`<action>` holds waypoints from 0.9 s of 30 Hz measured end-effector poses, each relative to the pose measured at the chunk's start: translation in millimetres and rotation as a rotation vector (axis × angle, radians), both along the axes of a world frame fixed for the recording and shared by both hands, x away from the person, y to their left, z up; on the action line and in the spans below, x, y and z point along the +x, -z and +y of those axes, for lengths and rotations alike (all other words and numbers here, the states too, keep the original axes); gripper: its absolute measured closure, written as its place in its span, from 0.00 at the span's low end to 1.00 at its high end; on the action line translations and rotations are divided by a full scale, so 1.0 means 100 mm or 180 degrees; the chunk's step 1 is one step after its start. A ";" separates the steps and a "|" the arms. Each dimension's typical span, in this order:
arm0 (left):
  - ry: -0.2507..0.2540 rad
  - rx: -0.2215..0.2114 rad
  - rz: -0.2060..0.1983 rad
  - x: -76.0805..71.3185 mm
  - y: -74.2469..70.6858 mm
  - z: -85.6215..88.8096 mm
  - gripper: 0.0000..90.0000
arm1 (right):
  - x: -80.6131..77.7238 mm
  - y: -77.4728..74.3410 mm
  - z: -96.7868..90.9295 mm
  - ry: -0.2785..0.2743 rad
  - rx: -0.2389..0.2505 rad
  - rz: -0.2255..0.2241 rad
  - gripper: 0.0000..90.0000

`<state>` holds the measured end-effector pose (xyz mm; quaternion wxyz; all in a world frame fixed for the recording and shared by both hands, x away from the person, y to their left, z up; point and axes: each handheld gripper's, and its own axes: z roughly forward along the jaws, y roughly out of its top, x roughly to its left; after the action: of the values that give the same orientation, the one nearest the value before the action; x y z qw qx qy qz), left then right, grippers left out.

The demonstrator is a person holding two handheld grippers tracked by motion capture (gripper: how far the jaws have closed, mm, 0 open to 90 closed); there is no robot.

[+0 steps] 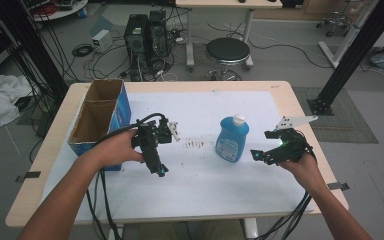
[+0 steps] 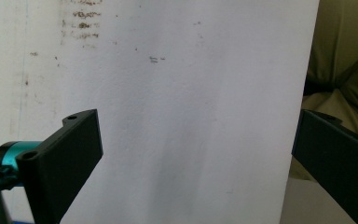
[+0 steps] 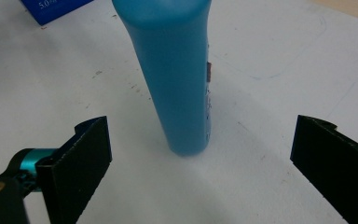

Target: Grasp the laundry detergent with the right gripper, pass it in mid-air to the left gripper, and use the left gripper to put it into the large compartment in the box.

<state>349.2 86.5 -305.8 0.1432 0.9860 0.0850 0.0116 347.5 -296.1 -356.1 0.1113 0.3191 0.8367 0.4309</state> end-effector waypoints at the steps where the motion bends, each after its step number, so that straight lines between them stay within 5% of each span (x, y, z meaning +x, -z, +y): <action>1: 0.0000 0.0000 0.0000 0.00 0.00 0.00 0.02 | 0.00 0.00 0.00 0.0000 0.0000 0.0000 0.05; 27: -0.0001 -0.0004 0.0023 0.03 0.03 0.02 0.02 | 0.10 0.21 0.25 0.0040 0.0294 -0.0306 0.05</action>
<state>351.8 88.4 -309.1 0.1435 0.9859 0.0856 0.0080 357.4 -271.1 -377.5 0.1392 0.3081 0.8076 0.4832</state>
